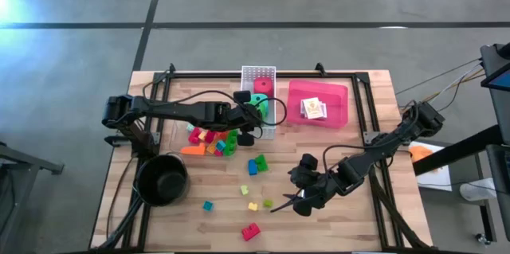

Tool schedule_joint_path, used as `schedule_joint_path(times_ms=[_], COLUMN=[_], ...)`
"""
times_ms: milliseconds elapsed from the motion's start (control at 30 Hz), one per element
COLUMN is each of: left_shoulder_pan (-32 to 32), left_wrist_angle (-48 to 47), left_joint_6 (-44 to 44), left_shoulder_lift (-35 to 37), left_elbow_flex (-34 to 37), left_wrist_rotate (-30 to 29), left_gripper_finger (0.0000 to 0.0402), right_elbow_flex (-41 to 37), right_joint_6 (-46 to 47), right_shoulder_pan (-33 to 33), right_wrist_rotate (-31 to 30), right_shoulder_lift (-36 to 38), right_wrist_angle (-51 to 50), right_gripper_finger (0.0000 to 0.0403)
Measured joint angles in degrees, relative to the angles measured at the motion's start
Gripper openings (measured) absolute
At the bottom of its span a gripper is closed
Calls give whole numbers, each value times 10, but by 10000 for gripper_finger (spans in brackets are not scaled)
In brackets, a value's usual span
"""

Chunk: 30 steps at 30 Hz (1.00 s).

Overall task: Pick & Place Toys
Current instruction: Put the green dice into the white bin, then put the light blue game piece into the transparent bin

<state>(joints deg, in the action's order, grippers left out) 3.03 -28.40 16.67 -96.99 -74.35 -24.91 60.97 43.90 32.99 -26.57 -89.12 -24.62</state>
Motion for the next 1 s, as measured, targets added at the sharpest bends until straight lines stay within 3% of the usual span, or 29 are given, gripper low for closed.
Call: schedule_joint_path(times_ms=[500, 767, 1000], left_shoulder_pan=[-8, -17, -18], left_wrist_angle=[-4, -5, -15], left_joint_6=[-19, -21, -36], left_shoulder_lift=[0, 5, 11], left_elbow_flex=[0, 0, 0], left_wrist_rotate=[14, 15, 14], left_gripper_finger=[272, 306, 312], right_elbow_flex=[0, 0, 0], right_joint_6=[0, 0, 0], right_shoulder_pan=[0, 0, 0], right_wrist_rotate=[0, 0, 0], right_shoulder_lift=[0, 0, 0], right_wrist_angle=[0, 0, 0], right_gripper_finger=[371, 371, 371])
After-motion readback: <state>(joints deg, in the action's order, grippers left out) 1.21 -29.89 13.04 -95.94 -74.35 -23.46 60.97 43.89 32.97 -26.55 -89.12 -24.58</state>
